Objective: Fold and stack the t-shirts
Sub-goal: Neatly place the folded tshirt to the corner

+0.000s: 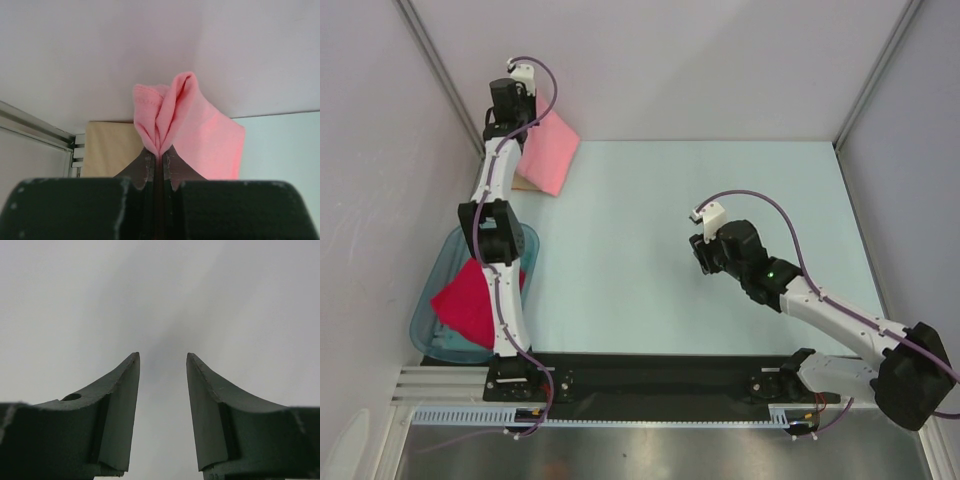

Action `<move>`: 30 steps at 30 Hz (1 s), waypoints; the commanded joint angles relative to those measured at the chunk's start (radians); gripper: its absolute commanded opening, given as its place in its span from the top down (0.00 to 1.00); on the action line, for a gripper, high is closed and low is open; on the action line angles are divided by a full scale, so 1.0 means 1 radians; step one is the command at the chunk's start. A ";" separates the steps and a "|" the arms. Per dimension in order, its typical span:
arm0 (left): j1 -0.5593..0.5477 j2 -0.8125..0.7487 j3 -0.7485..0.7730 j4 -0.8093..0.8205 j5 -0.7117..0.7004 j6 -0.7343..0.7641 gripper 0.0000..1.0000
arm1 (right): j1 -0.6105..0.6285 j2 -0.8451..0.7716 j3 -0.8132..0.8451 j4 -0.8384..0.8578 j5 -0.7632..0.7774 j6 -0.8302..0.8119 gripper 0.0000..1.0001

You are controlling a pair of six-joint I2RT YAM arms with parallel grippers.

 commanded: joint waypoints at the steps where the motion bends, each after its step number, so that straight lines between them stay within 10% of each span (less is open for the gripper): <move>1: 0.020 -0.006 0.029 0.116 -0.032 -0.021 1.00 | -0.004 0.012 0.006 0.033 0.006 0.020 0.53; 22: 0.068 0.023 -0.052 0.182 -0.230 -0.051 0.90 | -0.004 0.080 0.025 0.052 -0.008 0.051 0.51; 25: 0.068 0.028 -0.045 0.197 -0.404 -0.058 0.34 | -0.001 0.083 0.020 0.041 -0.019 0.088 0.48; 30: 0.063 -0.036 -0.009 0.136 -0.521 -0.100 0.06 | -0.004 0.000 -0.038 0.053 -0.065 0.201 0.46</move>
